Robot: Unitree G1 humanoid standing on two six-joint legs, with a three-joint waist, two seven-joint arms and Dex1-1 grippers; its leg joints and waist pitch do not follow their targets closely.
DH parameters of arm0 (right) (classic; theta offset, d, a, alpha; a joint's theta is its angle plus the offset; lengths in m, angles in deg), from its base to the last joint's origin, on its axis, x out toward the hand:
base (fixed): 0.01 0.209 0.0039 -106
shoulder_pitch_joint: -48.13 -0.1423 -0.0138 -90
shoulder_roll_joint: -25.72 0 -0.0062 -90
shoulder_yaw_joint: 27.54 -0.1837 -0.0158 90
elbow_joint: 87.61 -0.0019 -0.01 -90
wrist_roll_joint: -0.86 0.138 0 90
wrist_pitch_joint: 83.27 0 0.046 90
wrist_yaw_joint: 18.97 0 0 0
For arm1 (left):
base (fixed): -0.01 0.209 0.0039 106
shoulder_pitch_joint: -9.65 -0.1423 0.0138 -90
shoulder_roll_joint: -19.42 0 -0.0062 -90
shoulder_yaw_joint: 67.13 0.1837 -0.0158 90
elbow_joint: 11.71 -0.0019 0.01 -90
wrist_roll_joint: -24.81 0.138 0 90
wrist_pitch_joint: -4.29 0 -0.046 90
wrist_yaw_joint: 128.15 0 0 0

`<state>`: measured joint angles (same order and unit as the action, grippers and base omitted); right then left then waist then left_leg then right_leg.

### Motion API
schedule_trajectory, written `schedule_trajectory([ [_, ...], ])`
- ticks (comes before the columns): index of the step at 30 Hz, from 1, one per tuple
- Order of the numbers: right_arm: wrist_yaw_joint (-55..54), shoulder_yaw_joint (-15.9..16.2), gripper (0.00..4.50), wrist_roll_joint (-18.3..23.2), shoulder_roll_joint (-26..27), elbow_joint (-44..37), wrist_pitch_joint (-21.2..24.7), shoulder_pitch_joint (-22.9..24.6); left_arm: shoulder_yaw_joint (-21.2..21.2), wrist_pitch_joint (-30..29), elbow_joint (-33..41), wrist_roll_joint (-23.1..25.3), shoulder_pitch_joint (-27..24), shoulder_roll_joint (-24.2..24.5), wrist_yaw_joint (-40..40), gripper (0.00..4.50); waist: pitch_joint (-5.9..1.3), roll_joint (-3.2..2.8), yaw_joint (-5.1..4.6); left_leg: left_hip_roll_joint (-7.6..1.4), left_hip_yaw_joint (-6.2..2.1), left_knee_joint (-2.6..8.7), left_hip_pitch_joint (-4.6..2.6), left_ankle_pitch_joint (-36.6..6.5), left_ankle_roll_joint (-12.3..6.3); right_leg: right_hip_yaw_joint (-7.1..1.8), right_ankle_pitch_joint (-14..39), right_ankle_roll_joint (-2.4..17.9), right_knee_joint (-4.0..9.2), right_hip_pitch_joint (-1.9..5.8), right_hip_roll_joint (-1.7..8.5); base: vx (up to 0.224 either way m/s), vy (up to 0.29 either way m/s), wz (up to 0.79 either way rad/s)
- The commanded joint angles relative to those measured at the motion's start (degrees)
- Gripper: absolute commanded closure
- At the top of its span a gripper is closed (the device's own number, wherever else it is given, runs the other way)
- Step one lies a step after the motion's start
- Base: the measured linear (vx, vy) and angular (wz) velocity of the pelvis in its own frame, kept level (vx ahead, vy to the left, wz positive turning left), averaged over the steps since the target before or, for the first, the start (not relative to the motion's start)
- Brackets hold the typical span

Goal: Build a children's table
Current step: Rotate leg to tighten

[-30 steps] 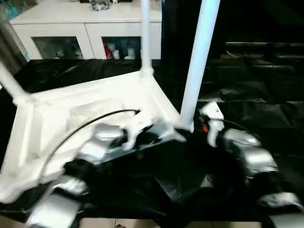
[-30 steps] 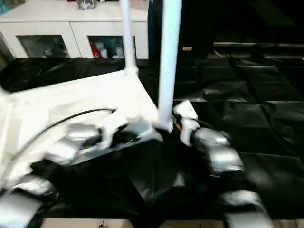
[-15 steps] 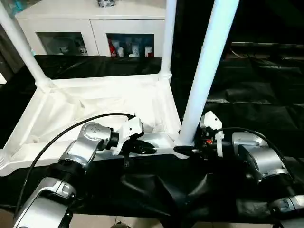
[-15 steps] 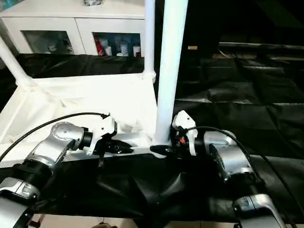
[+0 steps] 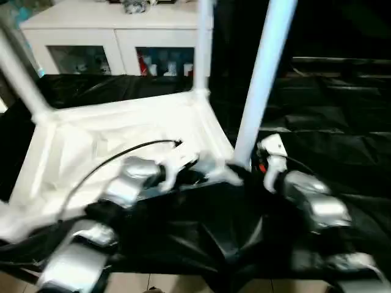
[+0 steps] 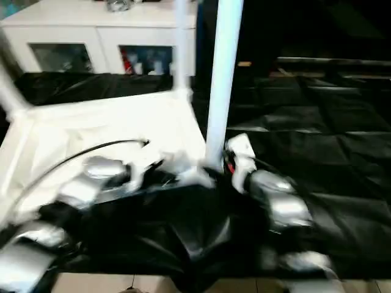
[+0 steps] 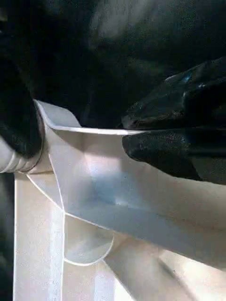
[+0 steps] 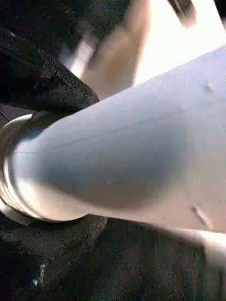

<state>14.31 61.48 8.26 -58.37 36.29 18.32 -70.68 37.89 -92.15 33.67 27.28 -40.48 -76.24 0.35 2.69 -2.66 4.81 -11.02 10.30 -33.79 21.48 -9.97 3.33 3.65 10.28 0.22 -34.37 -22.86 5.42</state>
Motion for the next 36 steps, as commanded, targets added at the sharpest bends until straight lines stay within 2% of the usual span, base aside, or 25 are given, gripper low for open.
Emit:
schedule_trajectory([
  [1, -4.9, 2.0, 1.81, -1.0, 4.3, 3.1, 1.4, 0.5, -2.4, -1.4, -1.3, 0.2, 2.0, -3.0, 9.2, 4.5, -3.02, 0.36, -0.53, -1.5, -0.88, 4.8, -1.19, -20.6, 1.59, -1.83, 25.6, 8.7, 5.57, 1.85, 3.03, 0.0, 0.0, 0.0],
  [2, -6.5, 2.7, 1.81, -2.1, 5.5, 3.8, 0.6, 0.0, -2.4, -1.6, -1.5, 0.2, 2.2, -4.4, 10.6, 4.5, -3.07, 0.08, -0.46, -1.46, -0.93, 4.78, -1.29, -20.6, 1.54, -1.81, 25.8, 8.5, 5.66, 1.86, 3.09, 0.0, 0.0, 0.0],
  [3, -7.4, 5.0, 1.81, -4.2, 7.4, 4.5, -1.3, -0.8, -2.1, -1.4, -1.9, 0.4, 2.5, -6.5, 12.0, 4.5, -3.13, 0.2, -0.49, -1.54, -0.93, 4.8, -1.37, -20.7, 1.49, -1.83, 25.3, 8.4, 5.8, 1.72, 3.09, 0.0, 0.0, 0.0],
  [4, -7.4, 5.0, 1.81, -4.2, 7.4, 4.5, -1.3, -0.8, -2.1, -1.4, -1.9, 0.4, 2.5, -6.5, 12.0, 4.5, -3.15, 0.12, -0.52, -1.53, -0.97, 4.86, -1.33, -20.7, 1.39, -1.79, 24.9, 8.4, 5.74, 1.83, 3.05, 0.0, 0.0, 0.0],
  [6, -6.1, 7.0, 1.81, -5.6, 8.1, 4.5, -3.2, -1.0, -1.7, -1.1, -2.0, 0.6, 2.6, -7.5, 12.2, 4.5, -3.32, 0.36, -0.31, -1.47, -0.82, 4.84, -1.12, -19.4, 0.15, -1.94, 22.5, 8.4, 5.68, 2.02, 3.0, 0.0, 0.0, 0.0],
  [7, -4.2, 6.9, 1.26, -4.6, 8.4, 4.4, -3.5, -0.9, -1.5, -0.9, -2.0, 0.8, 2.6, -7.6, 12.1, 4.5, -3.35, 0.24, -0.26, -1.48, -0.83, 4.87, -0.93, -18.4, -0.37, -1.96, 21.1, 8.8, 5.5, 2.21, 2.98, 0.0, 0.0, 0.0],
  [11, -0.7, 6.5, 0.99, -2.9, 8.2, 3.7, -3.5, -1.0, -1.3, -0.2, -1.8, 0.7, 2.4, -7.3, 10.9, 4.5, -3.52, 0.31, -0.16, -1.54, -0.7, 4.76, -0.74, -16.7, -1.26, -1.96, 17.5, 9.9, 5.09, 2.44, 2.93, 0.0, 0.0, 0.0],
  [14, 5.5, 7.1, 0.68, -2.6, 4.7, 2.4, -4.8, -0.6, -1.0, 0.6, -0.2, 0.6, 1.1, -4.7, 6.4, 4.5, -3.59, 0.26, -0.1, -1.56, -0.65, 4.7, -0.73, -16.5, -1.57, -1.93, 16.7, 10.3, 5.0, 2.55, 2.91, 0.0, 0.0, 0.0],
  [19, 21.3, 8.1, 0.68, 0.7, -3.6, -2.1, -4.1, 0.5, 0.5, 2.1, 3.5, -1.1, -1.8, 0.6, -5.4, 4.5, -3.78, 0.27, 0.39, -1.76, -0.49, 4.33, -0.32, -13.2, -3.8, -1.78, 11.7, 12.0, 4.37, 3.15, 2.9, 0.0, 0.0, 0.0],
  [20, 21.3, 8.1, 0.68, 0.7, -3.6, -2.1, -4.1, 0.5, 0.5, 2.1, 3.5, -1.1, -1.8, 0.6, -5.4, 4.5, -3.92, 0.29, 0.42, -1.77, -0.46, 4.19, -0.24, -12.3, -4.17, -1.77, 10.5, 12.3, 4.17, 3.22, 2.88, 0.0, 0.0, 0.0],
  [22, 26.2, 8.3, 0.68, 1.5, -6.7, -3.4, -3.6, 0.8, 1.3, 2.6, 5.7, -2.2, -3.1, 3.2, -11.1, 4.5, -4.07, 0.22, 0.39, -1.84, -0.39, 3.92, -0.08, -9.9, -5.15, -1.68, 6.7, 13.8, 3.63, 3.13, 2.75, 0.0, 0.0, 0.0],
  [26, 31.3, 8.5, 0.68, 1.8, -9.7, -4.1, -3.5, 1.1, 2.3, 2.4, 7.7, -2.7, -4.4, 6.6, -17.0, 4.5, -4.3, 0.16, 0.55, -2.05, -0.32, 3.69, -0.32, -8.2, -6.09, -1.61, 3.9, 15.6, 3.16, 2.95, 2.72, 0.0, 0.0, 0.0],
  [29, 34.5, 8.6, 0.68, 1.9, -11.4, -4.2, -3.4, 1.1, 2.2, 2.6, 8.4, -3.0, -4.7, 9.0, -20.5, 4.5, -4.15, 0.12, 0.56, -2.17, -0.28, 3.67, -0.27, -8.7, -6.17, -1.58, 4.1, 16.1, 3.1, 2.78, 2.72, 0.0, 0.0, 0.0],
  [33, 35.7, 8.8, 0.68, 2.4, -11.7, -4.3, -3.1, 1.1, 1.9, 2.6, 8.5, -3.1, -4.6, 10.3, -22.1, 4.5, -3.9, 0.12, 0.62, -2.29, -0.25, 4.0, -0.57, -11.8, -4.4, -1.71, 8.2, 15.5, 3.49, 2.53, 2.79, 0.0, 0.0, 0.0],
  [36, 36.4, 9.1, 1.01, 2.7, -11.5, -4.4, -2.7, 1.1, 2.0, 2.5, 8.6, -3.4, -4.5, 10.6, -22.4, 4.5, -3.91, 0.08, 0.6, -2.23, -0.3, 4.09, -0.53, -12.2, -3.57, -1.76, 8.8, 15.0, 3.5, 2.6, 2.84, 0.0, 0.0, 0.0],
])
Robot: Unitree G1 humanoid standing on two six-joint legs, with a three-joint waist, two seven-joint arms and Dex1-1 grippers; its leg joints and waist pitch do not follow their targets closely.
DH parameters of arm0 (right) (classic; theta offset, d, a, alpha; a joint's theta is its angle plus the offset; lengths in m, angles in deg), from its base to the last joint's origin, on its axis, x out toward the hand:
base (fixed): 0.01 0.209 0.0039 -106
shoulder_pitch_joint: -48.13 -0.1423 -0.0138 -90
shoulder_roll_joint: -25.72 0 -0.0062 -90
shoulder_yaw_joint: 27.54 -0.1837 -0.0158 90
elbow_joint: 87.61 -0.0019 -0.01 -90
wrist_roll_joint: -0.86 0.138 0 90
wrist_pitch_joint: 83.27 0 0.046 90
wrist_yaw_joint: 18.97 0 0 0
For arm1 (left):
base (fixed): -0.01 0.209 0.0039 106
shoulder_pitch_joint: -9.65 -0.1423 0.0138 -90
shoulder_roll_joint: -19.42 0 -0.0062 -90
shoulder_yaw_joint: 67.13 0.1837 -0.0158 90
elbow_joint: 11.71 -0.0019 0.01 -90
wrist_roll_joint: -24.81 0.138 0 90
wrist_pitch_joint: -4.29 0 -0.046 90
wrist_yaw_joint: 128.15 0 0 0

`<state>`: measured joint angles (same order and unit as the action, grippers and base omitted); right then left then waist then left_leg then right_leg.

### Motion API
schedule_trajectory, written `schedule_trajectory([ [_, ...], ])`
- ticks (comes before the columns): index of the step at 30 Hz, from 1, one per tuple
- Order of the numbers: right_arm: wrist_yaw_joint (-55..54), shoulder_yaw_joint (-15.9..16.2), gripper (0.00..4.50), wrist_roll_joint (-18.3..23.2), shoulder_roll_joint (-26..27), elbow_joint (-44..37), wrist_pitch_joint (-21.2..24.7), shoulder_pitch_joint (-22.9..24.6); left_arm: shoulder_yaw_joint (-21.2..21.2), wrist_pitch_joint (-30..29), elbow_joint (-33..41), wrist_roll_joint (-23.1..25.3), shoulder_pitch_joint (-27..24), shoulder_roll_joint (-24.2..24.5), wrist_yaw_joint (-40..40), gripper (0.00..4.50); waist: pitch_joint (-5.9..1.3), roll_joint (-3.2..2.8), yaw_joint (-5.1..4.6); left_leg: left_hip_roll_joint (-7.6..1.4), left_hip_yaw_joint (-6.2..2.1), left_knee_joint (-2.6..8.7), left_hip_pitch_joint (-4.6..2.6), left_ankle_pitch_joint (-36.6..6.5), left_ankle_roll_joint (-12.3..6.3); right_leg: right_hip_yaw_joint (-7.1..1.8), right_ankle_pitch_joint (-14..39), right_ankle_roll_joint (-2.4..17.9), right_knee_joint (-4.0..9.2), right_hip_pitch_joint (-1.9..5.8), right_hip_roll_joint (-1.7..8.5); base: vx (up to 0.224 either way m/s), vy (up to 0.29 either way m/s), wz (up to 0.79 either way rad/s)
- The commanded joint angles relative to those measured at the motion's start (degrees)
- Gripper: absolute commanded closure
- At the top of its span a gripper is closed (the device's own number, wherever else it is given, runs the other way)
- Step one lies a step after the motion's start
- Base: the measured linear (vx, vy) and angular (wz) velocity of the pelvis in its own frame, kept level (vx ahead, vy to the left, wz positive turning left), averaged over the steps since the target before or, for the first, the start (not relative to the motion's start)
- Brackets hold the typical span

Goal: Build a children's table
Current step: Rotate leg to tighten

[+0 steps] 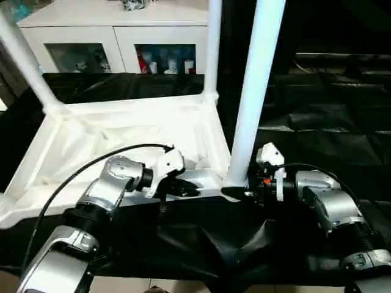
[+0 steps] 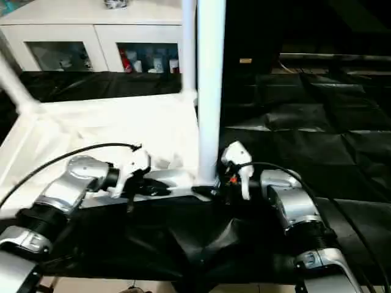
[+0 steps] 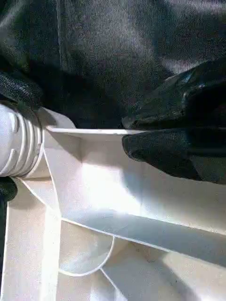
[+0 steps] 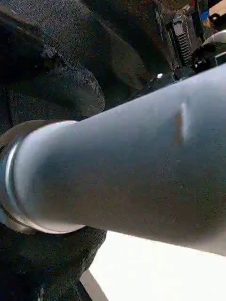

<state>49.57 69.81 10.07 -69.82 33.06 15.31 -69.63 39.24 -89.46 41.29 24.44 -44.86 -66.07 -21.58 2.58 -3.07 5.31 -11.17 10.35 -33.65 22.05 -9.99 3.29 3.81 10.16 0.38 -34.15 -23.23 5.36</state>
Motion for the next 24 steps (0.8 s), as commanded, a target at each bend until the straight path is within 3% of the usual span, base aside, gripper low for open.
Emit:
schedule_trajectory([
  [1, 1.4, 0.8, 1.04, 1.0, 0.0, -1.2, 0.4, 0.1, 0.6, -0.2, 1.1, -0.6, -0.1, 0.5, -0.6, 4.5, -3.86, 0.53, 0.09, -2.03, -0.32, 3.87, -1.03, -11.7, -3.54, -1.95, 8.2, 14.9, 3.19, 3.02, 2.9, 0.0, 0.0, 0.0],
  [7, -0.6, 0.5, 1.56, 1.4, 1.0, -2.4, 1.6, 1.5, -0.5, -1.1, 0.2, -0.1, 0.1, -1.2, 3.4, 4.5, -3.97, 0.54, 0.29, -1.98, -0.27, 3.61, -0.98, -9.6, -4.4, -1.89, 5.5, 15.4, 2.95, 3.07, 2.85, 0.0, 0.0, 0.0],
  [11, -7.9, -0.6, 1.74, 0.0, 3.7, -1.3, 2.9, 2.1, -2.6, -1.5, -2.5, 0.7, 1.6, -4.4, 12.2, 4.5, -3.69, 0.59, 0.37, -1.96, -0.27, 3.86, -1.08, -11.8, -3.28, -1.92, 9.6, 14.6, 3.43, 2.94, 2.88, 0.0, 0.0, 0.0],
  [13, -19.8, -2.4, 1.75, -2.5, 7.9, 2.1, 2.7, 2.0, -4.0, -2.6, -5.5, 1.7, 3.2, -7.9, 21.0, 4.5, -3.5, 0.62, 0.14, -1.79, -0.38, 4.11, -1.35, -14.4, -1.57, -2.01, 15.1, 12.8, 4.1, 2.7, 3.07, 0.0, 0.0, 0.0],
  [15, -23.8, -3.2, 1.76, -3.0, 9.4, 3.5, 2.4, 1.8, -4.3, -3.2, -6.5, 2.0, 3.7, -9.1, 23.6, 4.5, -3.3, 0.75, -0.26, -1.59, -0.58, 4.36, -1.55, -16.2, -0.17, -1.94, 19.7, 11.2, 4.61, 2.61, 3.13, 0.0, 0.0, 0.0],
  [17, -36.6, -5.3, 1.76, -4.1, 14.7, 6.6, 2.5, 1.0, -5.3, -4.8, -9.2, 2.4, 5.3, -13.7, 32.0, 4.5, -3.07, 0.27, -0.57, -1.57, -0.65, 4.53, -1.72, -17.7, 0.44, -2.06, 22.6, 9.9, 5.08, 2.23, 3.15, 0.0, 0.0, 0.0],
  [18, -37.4, -5.4, 1.76, -4.2, 15.1, 6.8, 2.6, 0.9, -5.3, -4.9, -9.4, 2.4, 5.4, -14.1, 32.5, 4.5, -2.88, 0.39, -0.95, -1.43, -0.77, 4.73, -1.83, -19.6, 1.02, -1.95, 25.0, 9.1, 5.37, 2.22, 3.02, 0.0, 0.0, 0.0],
  [20, -40.1, -5.5, 1.76, -4.5, 16.5, 7.5, 2.8, 0.6, -5.2, -5.1, -9.9, 2.5, 5.7, -15.3, 33.9, 4.5, -2.79, 0.47, -1.02, -1.26, -0.95, 4.81, -2.16, -21.6, 0.89, -1.8, 28.2, 7.8, 5.85, 2.14, 3.08, 0.0, 0.0, 0.0],
  [21, -41.8, -4.9, 1.76, -5.2, 18.4, 8.0, 2.8, 0.0, -4.8, -5.1, -10.5, 2.8, 6.1, -17.1, 35.4, 4.5, -2.59, -0.1, -1.17, -1.29, -0.99, 4.9, -2.37, -23.3, 0.76, -1.82, 29.8, 7.0, 6.39, 1.84, 3.02, 0.0, 0.0, 0.0],
  [24, -42.5, -2.9, 1.76, -7.4, 20.1, 8.3, 0.2, -1.0, -4.2, -4.5, -11.5, 3.3, 6.8, -19.4, 36.0, 4.5, -3.01, -0.1, -1.26, -1.17, -1.09, 5.02, -2.29, -22.6, 0.12, -1.82, 28.4, 6.3, 6.4, 2.19, 3.0, 0.0, 0.0, 0.0],
])
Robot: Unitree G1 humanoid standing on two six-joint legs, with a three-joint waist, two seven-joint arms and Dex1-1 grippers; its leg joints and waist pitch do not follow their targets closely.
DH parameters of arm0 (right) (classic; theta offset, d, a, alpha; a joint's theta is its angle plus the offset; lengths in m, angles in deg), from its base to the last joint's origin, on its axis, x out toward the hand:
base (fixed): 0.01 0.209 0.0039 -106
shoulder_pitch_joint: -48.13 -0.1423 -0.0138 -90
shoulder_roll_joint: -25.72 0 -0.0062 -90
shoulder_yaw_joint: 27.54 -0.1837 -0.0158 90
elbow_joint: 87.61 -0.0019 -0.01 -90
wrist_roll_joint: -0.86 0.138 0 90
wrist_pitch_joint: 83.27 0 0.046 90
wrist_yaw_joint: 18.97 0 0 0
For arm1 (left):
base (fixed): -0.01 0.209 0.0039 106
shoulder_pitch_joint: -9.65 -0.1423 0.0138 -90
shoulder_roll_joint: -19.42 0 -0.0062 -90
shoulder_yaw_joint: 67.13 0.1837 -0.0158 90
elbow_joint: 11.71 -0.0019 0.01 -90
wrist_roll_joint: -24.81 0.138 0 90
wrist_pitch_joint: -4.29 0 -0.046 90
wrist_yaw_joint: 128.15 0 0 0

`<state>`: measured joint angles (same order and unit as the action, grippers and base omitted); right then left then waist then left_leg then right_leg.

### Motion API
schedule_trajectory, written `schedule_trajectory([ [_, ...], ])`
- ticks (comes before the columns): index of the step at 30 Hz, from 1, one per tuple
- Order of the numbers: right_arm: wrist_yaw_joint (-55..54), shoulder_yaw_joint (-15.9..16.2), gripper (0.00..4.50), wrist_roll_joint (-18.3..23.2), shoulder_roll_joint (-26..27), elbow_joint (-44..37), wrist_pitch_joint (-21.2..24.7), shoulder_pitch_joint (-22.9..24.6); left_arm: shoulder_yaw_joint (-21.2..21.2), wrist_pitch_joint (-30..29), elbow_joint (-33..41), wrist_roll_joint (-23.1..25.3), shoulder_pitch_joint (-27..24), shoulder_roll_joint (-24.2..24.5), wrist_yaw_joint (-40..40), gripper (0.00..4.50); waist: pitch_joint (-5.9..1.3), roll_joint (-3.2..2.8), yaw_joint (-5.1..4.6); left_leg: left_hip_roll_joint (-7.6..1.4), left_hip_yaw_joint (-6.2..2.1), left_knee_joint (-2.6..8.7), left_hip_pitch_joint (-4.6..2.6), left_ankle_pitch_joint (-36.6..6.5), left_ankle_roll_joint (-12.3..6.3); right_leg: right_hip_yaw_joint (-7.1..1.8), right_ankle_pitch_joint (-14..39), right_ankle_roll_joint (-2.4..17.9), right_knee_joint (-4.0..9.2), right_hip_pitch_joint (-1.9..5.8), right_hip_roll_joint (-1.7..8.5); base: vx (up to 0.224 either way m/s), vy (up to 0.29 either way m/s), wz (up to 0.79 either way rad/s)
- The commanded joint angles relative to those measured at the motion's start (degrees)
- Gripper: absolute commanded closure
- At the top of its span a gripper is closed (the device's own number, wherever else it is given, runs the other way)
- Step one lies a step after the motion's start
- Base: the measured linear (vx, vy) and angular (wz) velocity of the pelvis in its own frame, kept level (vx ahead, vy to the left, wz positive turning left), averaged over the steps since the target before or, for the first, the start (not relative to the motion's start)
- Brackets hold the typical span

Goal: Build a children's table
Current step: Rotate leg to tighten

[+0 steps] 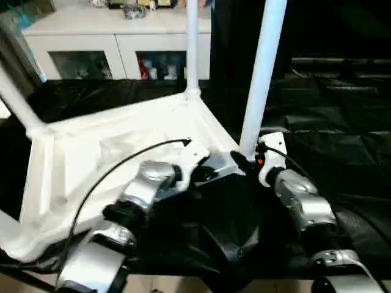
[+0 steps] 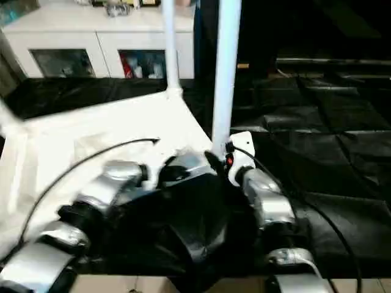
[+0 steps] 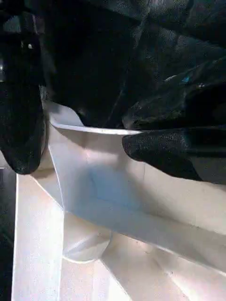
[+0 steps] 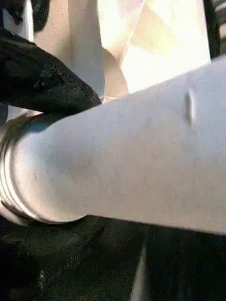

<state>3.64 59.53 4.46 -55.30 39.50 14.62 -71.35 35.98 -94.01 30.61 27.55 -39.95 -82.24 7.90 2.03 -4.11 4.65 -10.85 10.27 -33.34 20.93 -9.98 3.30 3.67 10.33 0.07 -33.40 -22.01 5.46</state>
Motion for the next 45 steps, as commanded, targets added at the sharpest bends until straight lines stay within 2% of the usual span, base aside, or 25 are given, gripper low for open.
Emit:
schedule_trajectory([
  [1, 3.2, 7.2, 1.42, -1.7, 5.7, 2.0, 0.5, 0.6, -0.9, 0.3, -1.1, 0.3, 2.0, -3.4, 6.6, 4.5, -2.59, 0.92, -0.55, -1.53, -0.98, 4.79, -1.0, -21.4, -0.39, -1.69, 26.5, 7.0, 5.52, 1.18, 2.91, 0.0, 0.0, 0.0],
  [2, 5.7, 5.6, 1.08, 0.9, 5.8, 1.0, 0.9, 0.5, -0.8, 0.8, -1.0, 0.2, 2.1, -3.6, 5.2, 4.5, -2.77, 0.79, -0.46, -1.61, -0.96, 4.83, -0.85, -20.0, -0.98, -1.71, 24.2, 7.5, 5.35, 1.42, 2.94, 0.0, 0.0, 0.0],
  [5, 9.3, 5.8, 0.99, 2.0, 4.2, -0.8, 0.8, 0.9, -0.1, 1.9, 0.0, -0.1, 1.7, -2.5, 2.0, 4.5, -2.89, 0.77, -0.46, -1.68, -0.89, 4.84, -0.41, -18.3, -1.73, -1.73, 20.1, 8.7, 4.9, 1.74, 2.88, 0.0, 0.0, 0.0],
  [7, 14.1, 7.0, 0.62, 2.5, 1.3, -2.6, 0.5, 1.5, 0.6, 2.9, 1.6, -0.4, 0.8, -0.2, -2.2, 4.5, -3.23, 0.81, -0.34, -1.79, -0.8, 4.6, -0.29, -16.3, -2.58, -1.77, 16.1, 9.9, 4.45, 2.02, 2.92, 0.0, 0.0, 0.0],
  [8, 16.1, 7.5, 0.62, 2.2, 0.0, -3.0, 0.2, 1.6, 0.9, 3.3, 2.3, -0.7, 0.4, 0.7, -4.1, 4.5, -3.26, 1.02, -0.35, -1.81, -0.77, 4.57, -0.17, -15.5, -2.94, -1.73, 14.8, 10.3, 4.34, 2.13, 2.91, 0.0, 0.0, 0.0],
  [11, 24.0, 8.9, 0.57, 2.6, -4.1, -4.4, -0.1, 2.1, 1.8, 4.1, 4.4, -1.0, -1.3, 3.8, -10.3, 4.5, -3.51, 1.01, -0.11, -1.8, -0.55, 3.99, 0.14, -11.4, -4.62, -1.59, 9.9, 12.1, 3.65, 2.54, 3.03, 0.0, 0.0, 0.0],
  [12, 26.7, 9.1, 0.57, 3.1, -5.5, -5.0, 0.0, 2.2, 2.1, 4.1, 5.1, -1.1, -2.0, 5.1, -12.5, 4.5, -3.69, 1.35, -0.01, -1.78, -0.38, 3.66, 0.36, -9.2, -5.67, -1.5, 6.8, 12.8, 3.24, 2.73, 2.87, 0.0, 0.0, 0.0],
  [13, 29.7, 9.3, 0.57, 3.7, -7.1, -5.7, 0.2, 2.3, 2.6, 4.7, 6.1, -1.3, -2.8, 6.6, -15.4, 4.5, -3.79, 1.29, 0.01, -1.89, -0.32, 3.45, 0.44, -7.4, -6.82, -1.48, 3.8, 13.7, 2.82, 2.69, 2.83, 0.0, 0.0, 0.0],
  [14, 30.9, 9.4, 0.57, 4.0, -7.8, -6.0, 0.3, 2.4, 2.7, 4.9, 6.5, -1.4, -3.1, 7.3, -16.7, 4.5, -3.85, 1.13, 0.13, -1.91, -0.39, 3.38, 0.39, -6.8, -7.21, -1.42, 3.0, 14.1, 2.69, 2.65, 2.86, 0.0, 0.0, 0.0],
  [15, 35.6, 9.6, 0.57, 4.5, -10.2, -6.9, 0.6, 2.5, 3.4, 5.3, 8.2, -1.8, -4.2, 10.0, -21.1, 4.5, -4.09, 1.47, 0.23, -1.86, -0.32, 3.12, 0.41, -5.8, -7.84, -1.35, 1.1, 14.8, 2.38, 2.77, 2.77, 0.0, 0.0, 0.0],
  [17, 38.4, 9.6, 0.57, 5.1, -11.4, -7.4, 1.0, 2.6, 3.6, 5.6, 9.1, -2.2, -4.6, 11.3, -23.2, 4.5, -4.16, 1.25, 0.31, -1.86, -0.16, 2.73, 0.6, -4.2, -9.2, -1.44, -1.5, 15.6, 1.97, 2.36, 2.63, 0.0, 0.0, 0.0],
  [19, 40.8, 9.8, 0.57, 5.3, -12.7, -7.4, 0.9, 2.5, 3.7, 5.5, 9.8, -2.6, -4.9, 12.4, -25.2, 4.5, -3.97, 1.32, 0.6, -2.11, -0.13, 2.63, 0.7, -4.7, -9.32, -1.44, -0.6, 16.2, 1.8, 1.99, 2.66, 0.0, 0.0, 0.0],
  [21, 42.0, 10.0, 0.57, 5.4, -13.3, -7.6, 1.1, 2.5, 3.7, 5.5, 10.3, -2.9, -5.0, 13.1, -26.4, 4.5, -3.66, 1.12, 0.81, -2.29, -0.06, 2.95, 0.33, -7.7, -8.0, -1.47, 4.5, 15.7, 2.33, 1.65, 2.67, 0.0, 0.0, 0.0],
  [22, 44.0, 10.2, 0.57, 5.8, -14.3, -7.8, 1.4, 2.4, 3.9, 5.6, 11.1, -3.4, -5.3, 14.0, -28.3, 4.5, -3.47, 1.11, 0.93, -2.46, -0.11, 3.27, 0.16, -10.3, -6.24, -1.56, 8.4, 15.0, 2.57, 1.61, 2.67, 0.0, 0.0, 0.0],
  [25, 45.6, 10.3, 0.83, 6.1, -15.0, -7.8, 1.6, 2.3, 4.0, 5.2, 11.6, -3.8, -5.4, 14.7, -30.0, 4.5, -3.37, 0.95, 0.89, -2.57, -0.23, 3.65, 0.08, -12.4, -4.16, -1.68, 10.6, 14.3, 2.71, 1.63, 2.75, 0.0, 0.0, 0.0],
  [29, 47.2, 10.8, 1.16, 6.4, -15.6, -8.3, 2.2, 2.4, 4.3, 5.1, 12.2, -3.7, -5.6, 15.3, -30.7, 4.5, -3.43, 1.1, 0.87, -2.38, -0.1, 3.51, 0.15, -12.0, -3.88, -1.79, 9.4, 14.2, 2.67, 1.69, 2.8, 0.0, 0.0, 0.0],
  [34, 47.7, 11.7, 1.68, 6.6, -15.3, -9.3, 3.1, 3.4, 4.1, 5.3, 11.5, -3.2, -5.2, 15.1, -29.4, 4.5, -3.62, 1.37, 1.03, -2.26, -0.04, 3.14, 0.32, -8.9, -5.07, -1.72, 6.4, 14.6, 2.33, 1.8, 2.78, 0.0, 0.0, 0.0],
  [37, 46.7, 11.5, 1.73, 6.5, -14.9, -9.4, 3.0, 3.8, 3.4, 4.8, 10.3, -2.7, -4.6, 14.3, -26.6, 4.5, -3.56, 1.49, 1.13, -2.29, 0.0, 3.13, 0.26, -8.9, -5.26, -1.7, 7.5, 14.5, 2.43, 1.71, 2.74, 0.0, 0.0, 0.0],
  [38, 44.4, 10.9, 1.77, 6.3, -14.2, -9.2, 3.4, 4.0, 2.7, 4.6, 9.4, -2.3, -4.0, 13.4, -23.8, 4.5, -3.51, 1.88, 1.11, -2.32, 0.04, 3.17, 0.24, -9.1, -5.24, -1.71, 8.1, 14.3, 2.53, 1.68, 2.74, 0.0, 0.0, 0.0],
  [41, 34.9, 8.6, 1.78, 4.8, -11.0, -6.9, 3.2, 3.9, 0.8, 3.7, 6.9, -1.6, -2.3, 10.6, -15.9, 4.5, -3.18, 1.71, 1.06, -2.22, -0.02, 3.43, -0.01, -11.6, -3.29, -1.9, 14.1, 13.0, 3.14, 1.29, 2.95, 0.0, 0.0, 0.0],
  [42, 30.4, 7.8, 1.78, 4.2, -9.4, -5.9, 3.5, 3.9, 0.3, 3.0, 5.9, -1.3, -1.7, 9.2, -12.6, 4.5, -3.06, 2.04, 0.91, -2.15, -0.13, 3.64, -0.03, -12.9, -2.48, -1.81, 16.8, 11.9, 3.43, 1.41, 2.94, 0.0, 0.0, 0.0],
  [43, 26.0, 6.8, 1.78, 3.9, -7.5, -4.9, 4.2, 3.9, -0.2, 2.3, 4.9, -1.0, -1.1, 7.7, -9.2, 4.5, -3.05, 2.03, 0.81, -2.17, -0.14, 3.7, -0.02, -13.1, -2.15, -1.88, 17.5, 11.4, 3.45, 1.39, 2.94, 0.0, 0.0, 0.0],
  [44, 23.2, 6.2, 1.78, 3.8, -6.3, -4.3, 4.7, 3.9, -0.5, 1.9, 4.3, -0.8, -0.8, 6.8, -7.0, 4.5, -2.89, 1.86, 0.62, -2.08, -0.11, 3.78, -0.2, -14.0, -1.51, -1.96, 19.2, 10.9, 3.76, 1.06, 2.93, 0.0, 0.0, 0.0],
  [45, 23.1, 6.2, 1.78, 3.8, -6.3, -4.3, 4.7, 3.9, -0.5, 1.8, 4.3, -0.8, -0.8, 6.8, -7.0, 4.5, -2.87, 1.98, 0.4, -2.03, -0.24, 3.93, -0.24, -14.9, -1.06, -1.89, 20.7, 10.2, 3.96, 1.17, 2.94, 0.0, 0.0, 0.0],
])
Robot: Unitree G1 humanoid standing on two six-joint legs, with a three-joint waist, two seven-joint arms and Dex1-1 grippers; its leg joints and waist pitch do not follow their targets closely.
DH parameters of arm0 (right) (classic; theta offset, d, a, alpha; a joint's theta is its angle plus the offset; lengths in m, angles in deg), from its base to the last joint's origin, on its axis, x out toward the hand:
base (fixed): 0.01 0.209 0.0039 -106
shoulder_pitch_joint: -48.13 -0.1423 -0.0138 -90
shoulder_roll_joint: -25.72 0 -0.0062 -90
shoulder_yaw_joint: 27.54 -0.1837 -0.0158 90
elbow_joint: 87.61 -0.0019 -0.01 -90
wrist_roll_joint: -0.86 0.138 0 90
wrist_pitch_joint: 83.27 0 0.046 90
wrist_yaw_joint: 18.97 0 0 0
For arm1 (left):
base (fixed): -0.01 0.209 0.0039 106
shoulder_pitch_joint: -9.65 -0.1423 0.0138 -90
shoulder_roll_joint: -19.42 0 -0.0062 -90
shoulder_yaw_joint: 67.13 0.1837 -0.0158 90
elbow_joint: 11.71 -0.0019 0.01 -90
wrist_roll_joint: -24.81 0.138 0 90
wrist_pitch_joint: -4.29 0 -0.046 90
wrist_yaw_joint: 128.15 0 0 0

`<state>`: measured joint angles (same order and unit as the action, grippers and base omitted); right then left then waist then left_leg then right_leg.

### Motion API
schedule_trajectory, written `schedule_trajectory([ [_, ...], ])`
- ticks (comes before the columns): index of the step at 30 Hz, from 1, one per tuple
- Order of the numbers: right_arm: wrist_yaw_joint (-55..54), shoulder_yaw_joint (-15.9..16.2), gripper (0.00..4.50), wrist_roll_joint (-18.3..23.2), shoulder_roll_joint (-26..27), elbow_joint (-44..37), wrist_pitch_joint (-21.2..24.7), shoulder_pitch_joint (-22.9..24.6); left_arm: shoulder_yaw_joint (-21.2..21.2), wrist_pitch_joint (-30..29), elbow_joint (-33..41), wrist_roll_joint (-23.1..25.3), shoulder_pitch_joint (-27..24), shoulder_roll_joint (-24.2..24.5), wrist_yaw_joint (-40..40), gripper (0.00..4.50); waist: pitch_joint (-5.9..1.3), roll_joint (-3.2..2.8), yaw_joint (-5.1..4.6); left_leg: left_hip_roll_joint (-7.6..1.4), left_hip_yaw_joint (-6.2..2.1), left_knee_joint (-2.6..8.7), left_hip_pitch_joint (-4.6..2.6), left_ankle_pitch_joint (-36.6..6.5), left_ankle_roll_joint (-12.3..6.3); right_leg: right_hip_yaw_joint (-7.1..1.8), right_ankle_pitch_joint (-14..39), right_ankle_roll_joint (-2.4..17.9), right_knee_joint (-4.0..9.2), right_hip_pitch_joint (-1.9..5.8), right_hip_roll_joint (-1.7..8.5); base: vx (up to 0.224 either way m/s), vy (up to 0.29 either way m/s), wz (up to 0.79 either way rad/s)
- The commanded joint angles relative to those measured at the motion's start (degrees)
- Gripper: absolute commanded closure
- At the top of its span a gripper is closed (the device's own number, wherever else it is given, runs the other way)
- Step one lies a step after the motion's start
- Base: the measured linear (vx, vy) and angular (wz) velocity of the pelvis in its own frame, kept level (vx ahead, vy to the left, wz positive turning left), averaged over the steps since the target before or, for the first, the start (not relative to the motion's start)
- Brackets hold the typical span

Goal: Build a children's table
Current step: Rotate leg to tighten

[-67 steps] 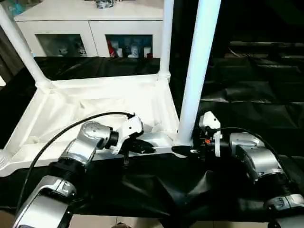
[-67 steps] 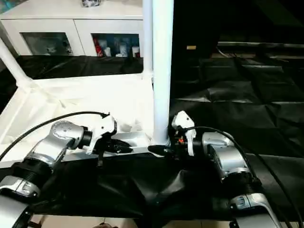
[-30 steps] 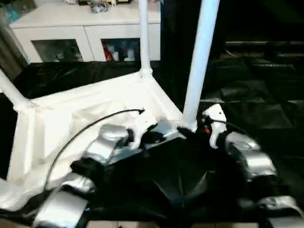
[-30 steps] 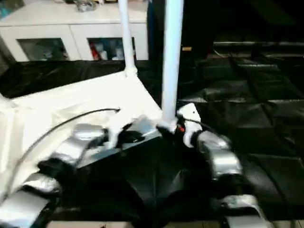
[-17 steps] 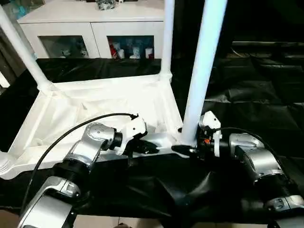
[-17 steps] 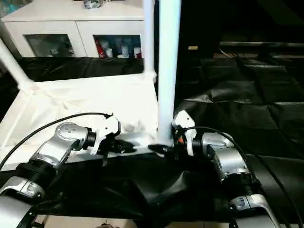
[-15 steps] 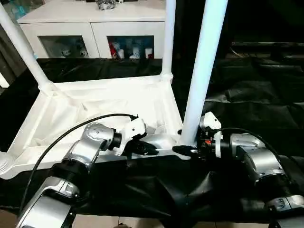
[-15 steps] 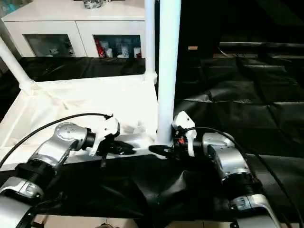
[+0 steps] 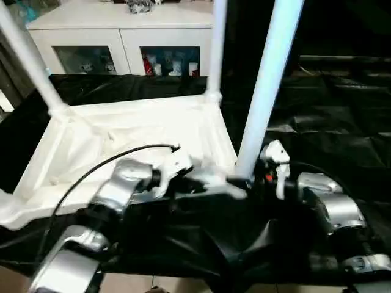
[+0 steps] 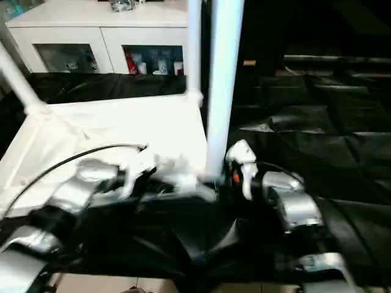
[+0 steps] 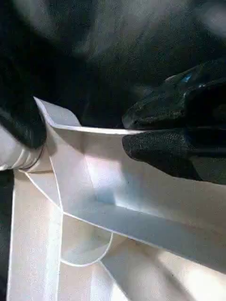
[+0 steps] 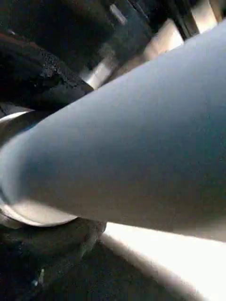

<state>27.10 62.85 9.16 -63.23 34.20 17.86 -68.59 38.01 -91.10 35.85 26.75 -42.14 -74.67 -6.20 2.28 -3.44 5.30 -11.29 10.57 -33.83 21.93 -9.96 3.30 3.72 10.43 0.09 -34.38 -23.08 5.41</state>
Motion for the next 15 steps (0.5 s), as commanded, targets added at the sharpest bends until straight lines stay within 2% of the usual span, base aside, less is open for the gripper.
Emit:
schedule_trajectory([
  [1, -1.6, 2.6, 1.78, -1.0, 2.2, 1.4, 1.5, 1.1, -2.6, -1.2, -1.2, 0.0, 1.6, -1.3, 7.9, 4.5, -3.25, 1.36, -0.22, -1.59, -0.61, 4.4, -1.27, -14.8, -1.09, -1.97, 20.2, 9.9, 4.93, 2.3, 3.0, 0.0, 0.0, 0.0],
  [2, -9.7, 1.7, 1.78, -1.9, 6.0, 3.9, 1.8, 0.4, -3.3, -2.2, -2.7, 0.2, 2.5, -4.8, 13.6, 4.5, -3.16, 1.19, -0.38, -1.63, -0.55, 4.45, -1.17, -14.4, -1.1, -2.09, 19.4, 10.2, 4.93, 2.26, 2.96, 0.0, 0.0, 0.0],
  [3, -10.3, 1.7, 1.78, -2.0, 6.4, 4.2, 1.8, 0.3, -3.3, -2.3, -2.8, 0.2, 2.6, -5.1, 14.0, 4.5, -3.14, 0.71, -0.32, -1.53, -0.6, 4.4, -1.13, -14.5, -0.8, -2.08, 18.9, 10.3, 4.88, 2.08, 2.98, 0.0, 0.0, 0.0],
  [4, -17.7, 1.6, 1.78, -3.3, 10.2, 7.1, 1.3, -1.1, -3.5, -3.1, -3.6, 0.1, 3.1, -8.5, 18.2, 4.5, -3.02, 0.33, -0.81, -1.45, -0.76, 4.71, -1.23, -16.9, 0.11, -1.82, 20.6, 9.9, 5.19, 2.16, 2.83, 0.0, 0.0, 0.0],
  [5, -17.9, 1.6, 1.78, -3.4, 10.4, 7.2, 1.3, -1.1, -3.5, -3.1, -3.6, 0.2, 3.1, -8.6, 18.3, 4.5, -2.98, 0.51, -0.99, -1.38, -0.71, 4.71, -1.37, -17.5, 0.27, -1.85, 21.0, 9.8, 5.29, 2.0, 2.88, 0.0, 0.0, 0.0],
  [6, -19.6, 1.9, 1.78, -3.9, 12.2, 8.5, 0.4, -2.0, -3.1, -2.9, -3.9, 0.4, 3.3, -10.1, 19.3, 4.5, -2.92, 0.71, -1.08, -1.13, -0.82, 4.75, -1.31, -18.4, 0.11, -1.75, 22.9, 9.1, 5.57, 2.26, 2.92, 0.0, 0.0, 0.0],
  [7, -19.6, 2.0, 1.78, -3.9, 12.3, 8.5, 0.3, -2.1, -3.1, -2.9, -3.9, 0.4, 3.3, -10.1, 19.3, 4.5, -2.89, 0.39, -1.08, -1.14, -0.89, 4.82, -1.46, -19.3, -0.26, -1.81, 24.6, 8.3, 5.91, 2.14, 3.08, 0.0, 0.0, 0.0],
  [8, -19.6, 2.0, 1.78, -3.9, 12.3, 8.5, 0.3, -2.1, -3.1, -2.9, -3.9, 0.4, 3.3, -10.1, 19.3, 4.5, -2.88, 0.44, -1.14, -1.1, -0.89, 4.82, -1.48, -19.4, -0.51, -1.79, 25.0, 8.0, 6.04, 2.16, 3.04, 0.0, 0.0, 0.0],
  [9, -19.0, 1.8, 1.43, -3.5, 13.1, 8.8, -0.5, -2.4, -2.8, -2.5, -3.9, 0.5, 3.2, -10.7, 19.3, 4.5, -2.97, 0.25, -1.06, -1.09, -0.93, 4.88, -1.5, -19.3, -0.93, -1.84, 25.0, 7.7, 6.07, 2.23, 3.04, 0.0, 0.0, 0.0],
  [10, -19.0, 1.8, 1.08, -3.5, 13.1, 8.8, -0.5, -2.4, -2.8, -2.5, -3.9, 0.5, 3.2, -10.7, 19.3, 4.5, -2.96, 0.31, -1.12, -1.17, -0.95, 4.98, -1.43, -19.4, -1.08, -1.85, 24.4, 7.7, 6.07, 2.26, 2.99, 0.0, 0.0, 0.0],
  [12, -16.4, 1.6, 1.08, -2.3, 13.3, 7.6, -0.8, -2.4, -2.1, -1.7, -3.1, 0.6, 2.7, -10.5, 17.0, 4.5, -2.99, 0.09, -1.14, -1.2, -0.96, 5.06, -1.44, -19.5, -1.02, -1.85, 23.5, 7.9, 6.02, 2.29, 2.9, 0.0, 0.0, 0.0],
  [14, -14.1, 1.8, 0.81, -1.9, 12.4, 6.4, -0.7, -1.9, -1.8, -1.0, -2.4, 0.5, 2.2, -9.8, 14.9, 4.5, -3.11, 0.0, -1.15, -1.24, -1.06, 5.13, -1.26, -18.8, -1.1, -1.83, 21.5, 8.4, 5.74, 2.57, 2.94, 0.0, 0.0, 0.0],
  [15, -12.4, 2.0, 0.6, -1.7, 11.6, 5.7, -0.6, -1.6, -1.6, -0.7, -1.9, 0.4, 1.9, -9.2, 13.4, 4.5, -3.18, 0.15, -1.17, -1.23, -1.01, 5.09, -1.22, -18.6, -1.45, -1.84, 20.1, 8.7, 5.7, 2.67, 2.86, 0.0, 0.0, 0.0],
])
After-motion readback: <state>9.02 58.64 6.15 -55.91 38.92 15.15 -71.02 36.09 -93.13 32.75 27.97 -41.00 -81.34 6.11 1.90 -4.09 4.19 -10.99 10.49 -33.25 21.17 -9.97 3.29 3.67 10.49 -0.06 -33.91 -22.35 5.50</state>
